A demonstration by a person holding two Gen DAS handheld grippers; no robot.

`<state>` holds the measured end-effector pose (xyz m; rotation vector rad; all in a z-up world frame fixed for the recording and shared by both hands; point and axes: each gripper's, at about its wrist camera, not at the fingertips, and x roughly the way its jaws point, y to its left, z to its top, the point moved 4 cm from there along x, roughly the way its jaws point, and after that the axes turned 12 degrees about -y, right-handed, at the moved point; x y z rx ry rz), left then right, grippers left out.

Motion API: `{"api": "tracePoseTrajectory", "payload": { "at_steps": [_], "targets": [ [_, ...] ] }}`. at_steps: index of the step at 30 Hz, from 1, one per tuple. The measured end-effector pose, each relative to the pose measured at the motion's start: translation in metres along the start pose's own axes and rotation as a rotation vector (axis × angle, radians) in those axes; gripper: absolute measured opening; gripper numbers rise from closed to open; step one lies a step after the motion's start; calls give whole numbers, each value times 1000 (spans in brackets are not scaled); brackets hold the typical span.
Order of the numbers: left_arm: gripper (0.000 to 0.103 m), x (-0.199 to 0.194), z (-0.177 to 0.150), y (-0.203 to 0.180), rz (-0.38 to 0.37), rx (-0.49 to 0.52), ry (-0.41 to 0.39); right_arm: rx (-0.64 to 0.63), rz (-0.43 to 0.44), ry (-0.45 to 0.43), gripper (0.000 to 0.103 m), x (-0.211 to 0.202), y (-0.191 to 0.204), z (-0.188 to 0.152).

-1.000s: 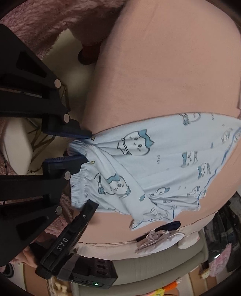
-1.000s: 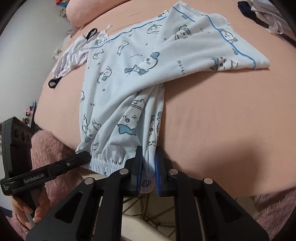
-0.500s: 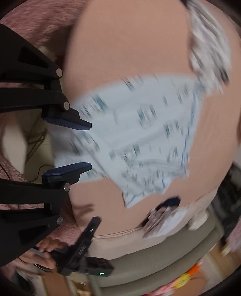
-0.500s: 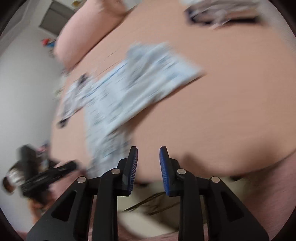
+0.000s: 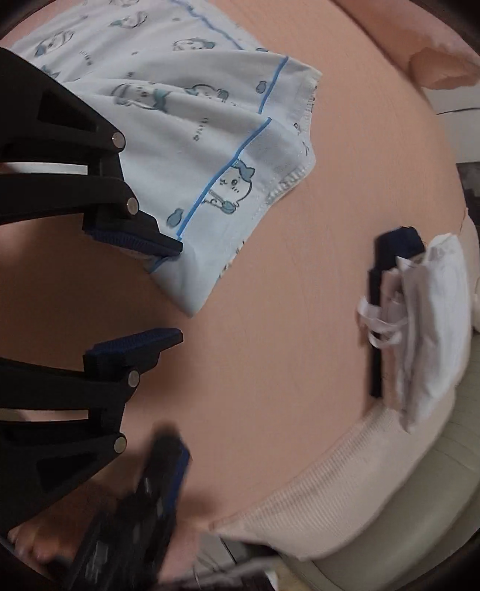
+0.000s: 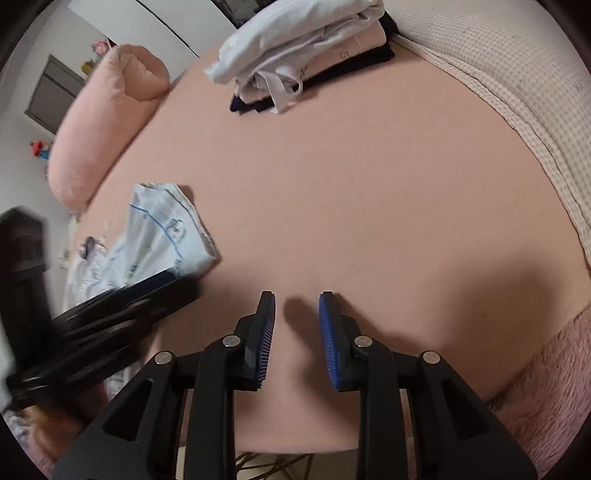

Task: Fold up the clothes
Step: 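Grasp the folded pants edge with the left gripper while the right gripper pinches it too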

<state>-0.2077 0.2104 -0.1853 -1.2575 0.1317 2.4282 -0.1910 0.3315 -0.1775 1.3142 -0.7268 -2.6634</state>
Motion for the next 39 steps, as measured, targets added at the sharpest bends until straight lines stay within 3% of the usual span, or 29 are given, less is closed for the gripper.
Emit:
{"api": "tracePoseTrajectory", "payload": {
  "at_steps": [2, 3, 7, 12, 16, 20, 22, 27, 30, 31, 32, 33, 34, 36, 39],
  "targets": [
    [9, -15, 0, 12, 28, -44, -51, -11, 0, 7, 25, 3, 5, -1],
    [8, -22, 0, 17, 42, -65, -77, -18, -1, 14, 25, 5, 8, -2],
    [7, -77, -4, 65, 48, -228, -187, -64, 64, 73, 26, 5, 27, -16],
    [7, -151, -22, 166, 55, -435, -270, -165, 139, 118, 26, 15, 75, -15],
    [7, -175, -47, 250, 167, -531, -282, -263, 185, 150, 26, 27, 120, -10],
    [7, -178, -75, 323, 276, -598, -244, -355, 165, 147, 26, 58, 169, 6],
    [7, -176, -79, 349, 289, -618, -243, -389, 146, 147, 26, 74, 187, 12],
    [7, -145, -86, 382, 182, -662, -169, -407, 157, 149, 26, 106, 223, 29],
    [11, -141, -89, 379, 170, -661, -178, -439, 173, 156, 26, 128, 253, 37],
    [24, -141, -90, 378, 171, -658, -187, -469, 163, 145, 26, 136, 261, 39],
    [48, -141, -91, 376, 172, -656, -195, -485, 150, 135, 26, 143, 266, 41],
    [54, -141, -92, 374, 173, -654, -203, -496, 137, 125, 30, 151, 270, 42],
    [55, -141, -93, 372, 173, -652, -211, -485, 129, 123, 36, 158, 270, 45],
    [52, -141, -95, 368, 175, -647, -227, -443, 125, 129, 38, 173, 270, 49],
    [39, -134, -98, 369, 209, -656, -214, -485, 140, 174, 37, 190, 282, 41]
  ]
}}
